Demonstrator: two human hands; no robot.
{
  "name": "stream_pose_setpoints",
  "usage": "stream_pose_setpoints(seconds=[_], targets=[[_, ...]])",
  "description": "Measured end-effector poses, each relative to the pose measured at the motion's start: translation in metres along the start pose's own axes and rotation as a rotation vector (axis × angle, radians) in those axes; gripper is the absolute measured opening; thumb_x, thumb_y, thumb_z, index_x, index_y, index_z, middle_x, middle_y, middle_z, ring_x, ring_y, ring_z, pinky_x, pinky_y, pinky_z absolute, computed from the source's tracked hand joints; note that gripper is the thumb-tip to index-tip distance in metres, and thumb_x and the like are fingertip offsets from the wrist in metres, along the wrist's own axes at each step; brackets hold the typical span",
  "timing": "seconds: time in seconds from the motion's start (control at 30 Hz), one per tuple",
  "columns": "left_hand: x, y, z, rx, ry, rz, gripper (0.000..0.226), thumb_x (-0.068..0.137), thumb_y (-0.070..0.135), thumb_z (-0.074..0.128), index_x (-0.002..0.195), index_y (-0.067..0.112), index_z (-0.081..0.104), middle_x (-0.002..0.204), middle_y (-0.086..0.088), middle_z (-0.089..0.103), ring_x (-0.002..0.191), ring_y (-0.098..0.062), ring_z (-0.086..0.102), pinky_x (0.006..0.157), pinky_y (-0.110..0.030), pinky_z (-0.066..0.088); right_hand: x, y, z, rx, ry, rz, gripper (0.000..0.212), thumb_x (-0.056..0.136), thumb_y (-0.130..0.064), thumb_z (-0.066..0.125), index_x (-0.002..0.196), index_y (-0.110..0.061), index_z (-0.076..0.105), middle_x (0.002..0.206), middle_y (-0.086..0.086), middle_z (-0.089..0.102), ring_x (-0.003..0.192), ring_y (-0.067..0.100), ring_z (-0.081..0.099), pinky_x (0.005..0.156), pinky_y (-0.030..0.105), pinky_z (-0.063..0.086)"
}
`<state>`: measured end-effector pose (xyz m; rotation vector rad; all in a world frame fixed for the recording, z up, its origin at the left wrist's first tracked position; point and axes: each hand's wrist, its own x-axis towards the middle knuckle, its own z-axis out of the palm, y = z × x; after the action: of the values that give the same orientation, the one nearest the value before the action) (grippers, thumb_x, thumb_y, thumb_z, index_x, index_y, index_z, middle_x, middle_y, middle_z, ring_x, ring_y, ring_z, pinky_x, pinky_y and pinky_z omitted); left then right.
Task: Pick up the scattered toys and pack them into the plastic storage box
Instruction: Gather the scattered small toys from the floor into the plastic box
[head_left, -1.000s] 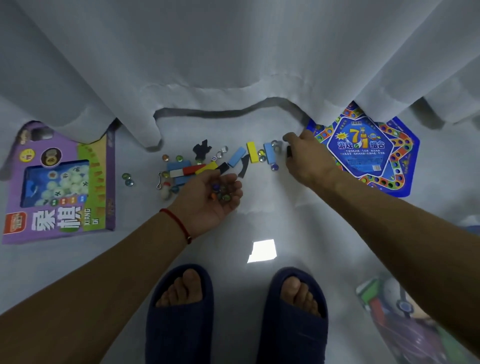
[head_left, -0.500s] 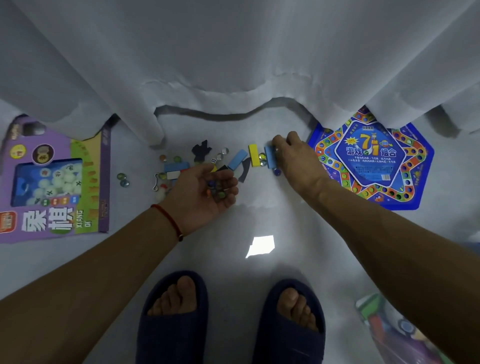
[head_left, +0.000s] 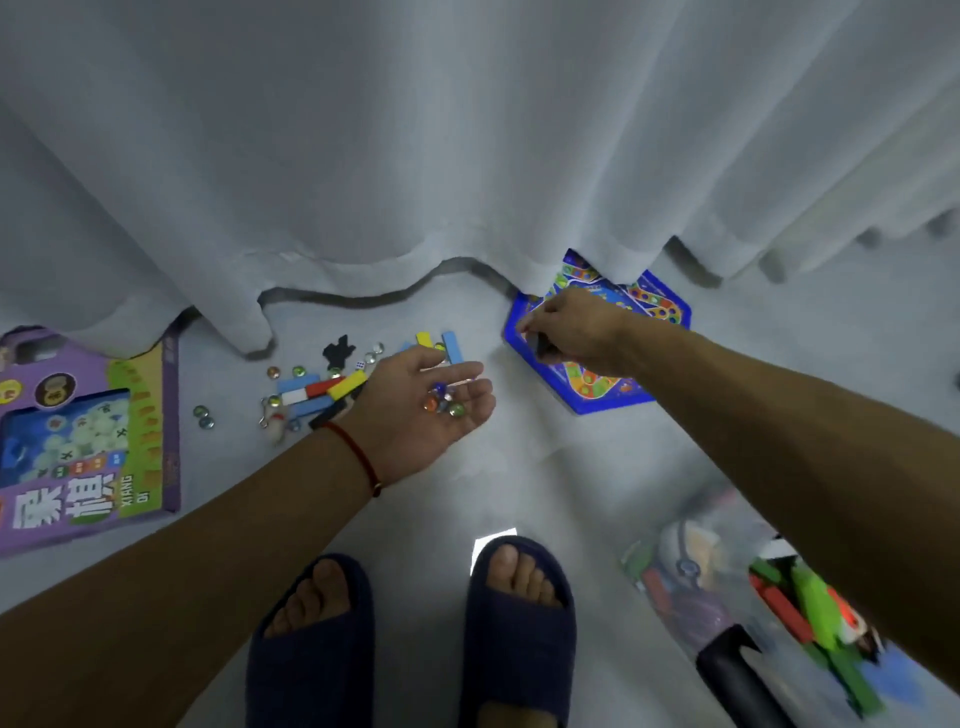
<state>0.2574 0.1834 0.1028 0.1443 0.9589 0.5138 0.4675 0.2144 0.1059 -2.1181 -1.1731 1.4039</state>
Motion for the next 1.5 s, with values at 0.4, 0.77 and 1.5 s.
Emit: stream_pose_setpoints(seconds=[0.4,0.77,1.5], targets=[[-0.103,-0.124,0.232,0.697,-0.432,-0.136,0.045,0.089,0.021,0.056,0.13,0.005,0.044,0.126,-0.016,0.041,0.123,-0.028,0.047,0.102,-0.05,0.045,-0.285,0.118,-0.137,1.196,0.547,0.247,0.03,0.102,-0.019,0.048,0.105,0.009,0.06,0.098,0.018,0.052,0.066,0.023,0.058,0.084,0.035,0.057],[-0.109,-0.1,0.146,0.825,-0.153,0.116,0.019,0.092,0.018,0.055,0.106,0.008,0.06,0.1,-0.015,0.055,0.087,-0.03,0.056,0.078,-0.036,0.058,-0.298,0.128,-0.095,0.705,0.635,0.223,0.037,0.094,-0.022,0.055,0.119,0.004,0.062,0.096,0.016,0.059,0.077,0.03,0.056,0.071,0.039,0.05],[-0.007,-0.027,-0.172,1.307,0.736,0.441,0.042,0.084,0.025,0.072,0.121,0.019,0.052,0.117,-0.003,0.05,0.099,-0.017,0.053,0.089,-0.029,0.048,0.04,0.043,0.131,-0.613,0.216,-0.178,0.071,0.088,-0.034,0.068,0.147,-0.018,0.031,0.143,0.014,0.04,0.133,0.037,0.034,0.106,0.043,0.035]])
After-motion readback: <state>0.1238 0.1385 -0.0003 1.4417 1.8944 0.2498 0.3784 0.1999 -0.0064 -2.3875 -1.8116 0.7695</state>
